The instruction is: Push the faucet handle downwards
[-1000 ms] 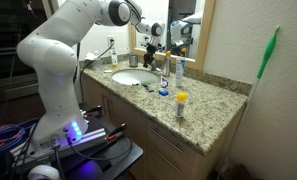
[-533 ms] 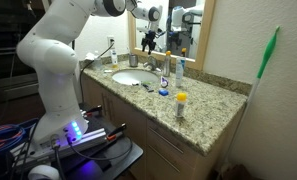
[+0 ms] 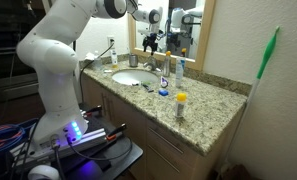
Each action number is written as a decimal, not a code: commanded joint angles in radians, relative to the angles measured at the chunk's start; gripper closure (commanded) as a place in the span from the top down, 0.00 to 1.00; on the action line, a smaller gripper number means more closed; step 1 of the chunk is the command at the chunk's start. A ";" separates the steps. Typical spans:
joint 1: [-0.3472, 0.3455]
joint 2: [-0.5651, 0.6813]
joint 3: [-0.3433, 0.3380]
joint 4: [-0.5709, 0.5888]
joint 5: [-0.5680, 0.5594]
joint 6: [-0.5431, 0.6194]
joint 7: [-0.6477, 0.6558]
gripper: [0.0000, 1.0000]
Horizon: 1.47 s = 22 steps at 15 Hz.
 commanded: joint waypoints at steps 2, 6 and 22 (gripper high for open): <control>-0.003 0.089 0.009 0.064 -0.024 0.097 -0.066 1.00; -0.002 0.062 0.010 0.031 -0.013 0.050 -0.032 0.74; 0.022 0.016 0.002 -0.002 -0.007 0.031 0.094 0.77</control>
